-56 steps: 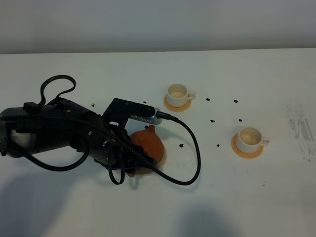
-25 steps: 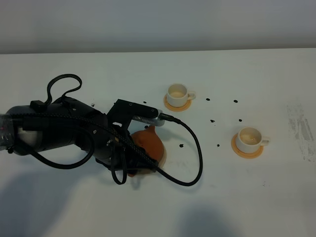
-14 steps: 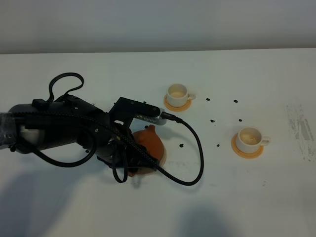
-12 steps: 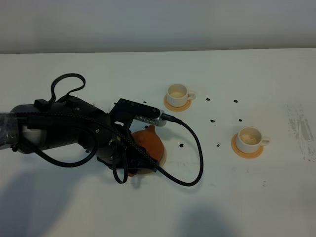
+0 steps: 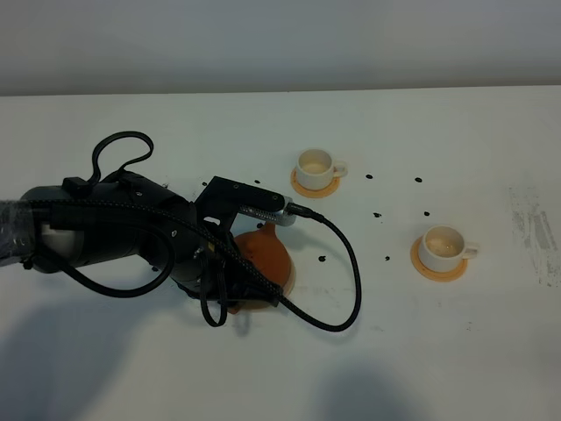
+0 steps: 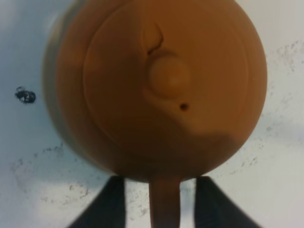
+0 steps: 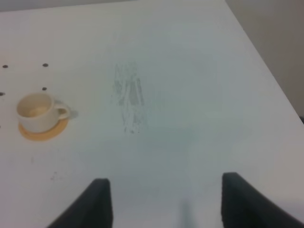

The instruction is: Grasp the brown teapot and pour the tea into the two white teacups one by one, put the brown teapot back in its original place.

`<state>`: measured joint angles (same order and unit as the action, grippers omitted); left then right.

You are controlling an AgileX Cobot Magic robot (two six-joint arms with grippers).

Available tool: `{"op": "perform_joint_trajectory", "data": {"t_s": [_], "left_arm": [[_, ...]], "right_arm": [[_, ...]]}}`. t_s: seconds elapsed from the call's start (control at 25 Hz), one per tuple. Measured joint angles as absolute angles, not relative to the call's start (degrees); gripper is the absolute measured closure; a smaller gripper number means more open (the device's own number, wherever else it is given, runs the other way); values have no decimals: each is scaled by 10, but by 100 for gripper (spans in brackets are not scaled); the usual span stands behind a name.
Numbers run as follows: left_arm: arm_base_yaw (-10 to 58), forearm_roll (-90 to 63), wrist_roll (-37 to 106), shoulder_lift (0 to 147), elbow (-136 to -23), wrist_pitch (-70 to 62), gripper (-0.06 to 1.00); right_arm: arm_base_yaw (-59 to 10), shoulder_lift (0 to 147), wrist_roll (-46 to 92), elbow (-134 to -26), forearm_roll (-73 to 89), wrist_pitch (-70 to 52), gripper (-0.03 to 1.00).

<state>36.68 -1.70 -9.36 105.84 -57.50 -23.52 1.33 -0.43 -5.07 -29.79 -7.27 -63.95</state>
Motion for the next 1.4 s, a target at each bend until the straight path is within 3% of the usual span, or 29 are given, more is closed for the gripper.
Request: {"op": "perform_joint_trajectory", "data": {"t_s": [0.12, 1.4], "left_arm": [[367, -18, -85, 1058, -575, -240, 85], [367, 0, 29, 1026, -576, -215, 84]], "right_arm": [[13, -4, -51, -298, -73, -640, 47], [13, -4, -51, -298, -73, -640, 47]]}}
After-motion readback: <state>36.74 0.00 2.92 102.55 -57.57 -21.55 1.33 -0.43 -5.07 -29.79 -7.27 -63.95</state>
